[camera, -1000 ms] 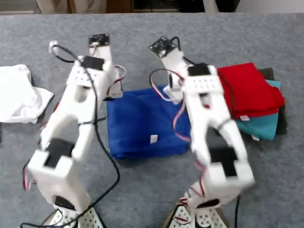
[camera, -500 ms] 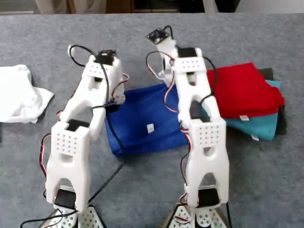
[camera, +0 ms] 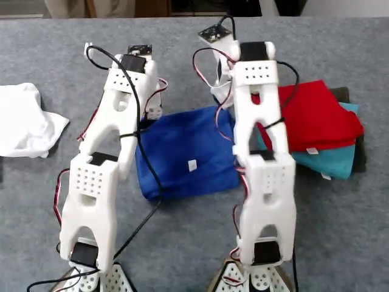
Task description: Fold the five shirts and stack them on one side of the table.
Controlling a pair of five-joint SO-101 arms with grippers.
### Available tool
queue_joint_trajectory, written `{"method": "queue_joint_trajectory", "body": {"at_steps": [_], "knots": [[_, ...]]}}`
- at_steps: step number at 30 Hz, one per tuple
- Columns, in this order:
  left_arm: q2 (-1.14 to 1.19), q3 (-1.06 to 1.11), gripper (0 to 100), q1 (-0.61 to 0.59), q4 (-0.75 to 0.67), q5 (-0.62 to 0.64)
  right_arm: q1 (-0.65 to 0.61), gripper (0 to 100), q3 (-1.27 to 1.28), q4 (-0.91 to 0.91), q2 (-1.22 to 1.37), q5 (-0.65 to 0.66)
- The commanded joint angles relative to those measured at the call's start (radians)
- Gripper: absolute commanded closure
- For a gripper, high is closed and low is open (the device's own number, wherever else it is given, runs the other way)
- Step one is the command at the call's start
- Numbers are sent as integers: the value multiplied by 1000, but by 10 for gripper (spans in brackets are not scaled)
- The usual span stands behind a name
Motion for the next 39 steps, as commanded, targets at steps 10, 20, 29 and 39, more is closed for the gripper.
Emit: {"method": "queue_joint_trajectory", "body": {"at_steps": [10, 20, 29, 39], "knots": [[116, -57, 981, -38, -64, -23, -22, 996, 1271, -500, -750, 49], [173, -57, 981, -55, -72, -21, 111, 996, 1495, -624, -665, 124], [173, -54, 981, -58, -94, -21, 265, 996, 1469, -578, -727, 215], [119, -216, 981, -61, 51, -110, 262, 985, 1402, -419, -949, 120]]}}
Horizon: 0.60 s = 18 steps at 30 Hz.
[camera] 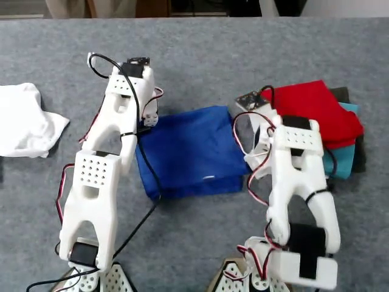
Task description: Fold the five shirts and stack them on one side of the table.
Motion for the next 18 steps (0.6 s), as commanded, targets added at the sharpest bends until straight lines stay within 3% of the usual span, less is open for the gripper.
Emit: {"method": "queue_joint_trajectory", "body": {"at_steps": [1, 8, 12, 18], "knots": [[-77, -141, 981, -20, 64, -43, 25, 963, -44, 63, -82, 8], [-269, -112, 981, -58, 64, -94, 59, 741, 19, 129, -216, 48], [-392, 9, 981, -91, 64, -132, 119, 749, 18, 124, -351, 48], [-506, 158, 981, -152, 63, -141, 105, 754, 22, 124, -447, 3]]}}
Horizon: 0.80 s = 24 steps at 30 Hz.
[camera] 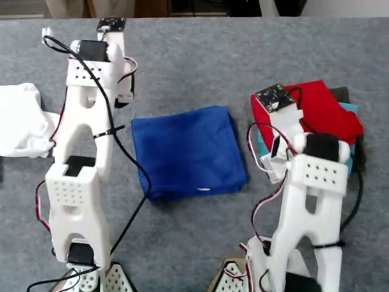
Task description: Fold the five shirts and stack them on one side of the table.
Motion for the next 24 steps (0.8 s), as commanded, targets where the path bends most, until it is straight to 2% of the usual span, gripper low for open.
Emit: {"method": "queue_joint_trajectory", "body": {"at_steps": [1, 8, 10, 16, 24], "knots": [[-114, 40, 981, -61, 12, -11, -16, 749, -1, 2, -30, -66], [-245, 157, 981, -190, 12, -25, -260, 749, -19, -43, 170, -394], [-275, 207, 981, -209, 11, -48, -308, 749, -21, -86, 251, -445], [-334, 298, 981, -229, 9, -54, -406, 748, -107, -189, 479, -463], [-337, 304, 981, -236, 9, -52, -414, 748, -263, -213, 803, -500]]}}
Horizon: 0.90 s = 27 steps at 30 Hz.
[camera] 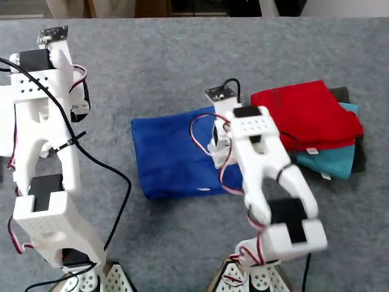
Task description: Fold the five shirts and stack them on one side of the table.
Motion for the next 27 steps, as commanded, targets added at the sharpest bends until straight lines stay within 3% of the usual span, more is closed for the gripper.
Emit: {"method": "queue_joint_trajectory", "body": {"at_steps": [1, 16, 22, 27], "knots": [[-51, -3, 981, -8, 9, -6, -12, 748, -99, -8, 133, -34], [-51, -11, 981, -11, 9, -6, -15, 756, -371, 239, 467, -9], [-56, -14, 981, -12, 9, -6, -8, 989, -414, 255, 518, 21], [-58, -14, 981, -12, 9, -8, -8, 996, -458, 293, 516, 23]]}}
